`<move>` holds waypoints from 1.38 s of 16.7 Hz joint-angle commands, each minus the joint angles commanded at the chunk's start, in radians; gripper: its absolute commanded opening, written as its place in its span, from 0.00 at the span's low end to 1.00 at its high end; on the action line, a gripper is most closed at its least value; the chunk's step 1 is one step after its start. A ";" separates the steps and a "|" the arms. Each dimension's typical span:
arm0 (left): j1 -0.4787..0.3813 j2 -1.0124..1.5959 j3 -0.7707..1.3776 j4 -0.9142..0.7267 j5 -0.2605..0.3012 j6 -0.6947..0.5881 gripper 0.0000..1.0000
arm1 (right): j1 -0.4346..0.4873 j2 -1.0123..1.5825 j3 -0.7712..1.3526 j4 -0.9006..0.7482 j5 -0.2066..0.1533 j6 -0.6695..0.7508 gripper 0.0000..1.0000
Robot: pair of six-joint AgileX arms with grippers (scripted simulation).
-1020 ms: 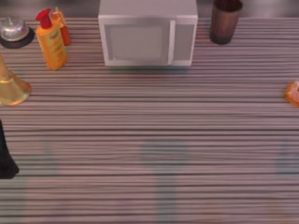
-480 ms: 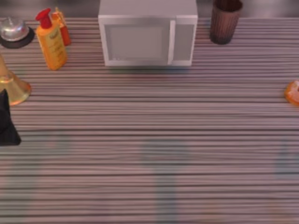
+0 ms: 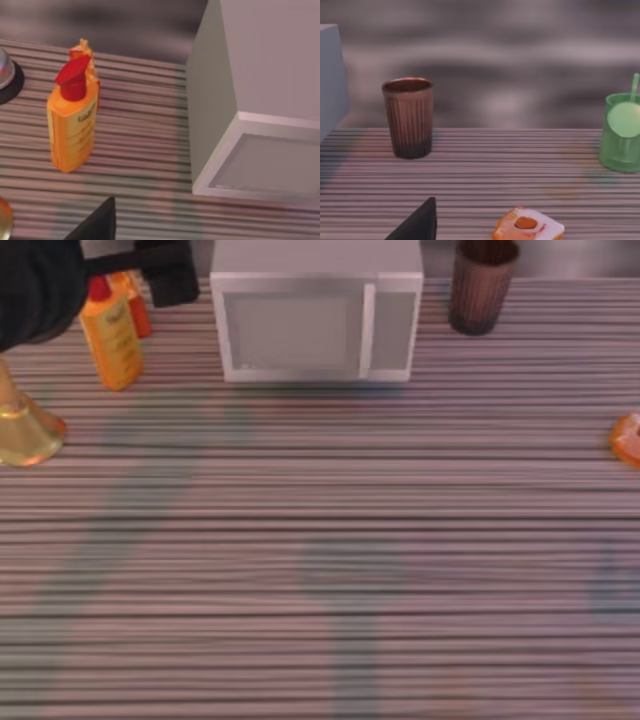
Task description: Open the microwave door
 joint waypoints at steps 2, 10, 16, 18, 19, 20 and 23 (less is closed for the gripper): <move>-0.068 0.222 0.201 -0.066 -0.040 -0.061 1.00 | 0.000 0.000 0.000 0.000 0.000 0.000 1.00; -0.272 0.847 0.740 -0.292 -0.165 -0.233 1.00 | 0.000 0.000 0.000 0.000 0.000 0.000 1.00; -0.306 0.943 0.829 -0.337 -0.187 -0.259 1.00 | 0.000 0.000 0.000 0.000 0.000 0.000 1.00; -0.301 0.942 0.825 -0.335 -0.185 -0.258 1.00 | 0.000 0.000 0.000 0.000 0.000 0.000 1.00; -0.301 0.946 0.828 -0.332 -0.184 -0.256 1.00 | 0.000 0.000 0.000 0.000 0.000 0.000 1.00; -0.297 0.960 0.838 -0.322 -0.181 -0.251 1.00 | 0.000 0.000 0.000 0.000 0.000 0.000 1.00; -0.269 1.060 0.886 -0.267 -0.164 -0.225 1.00 | 0.000 0.000 0.000 0.000 0.000 0.000 1.00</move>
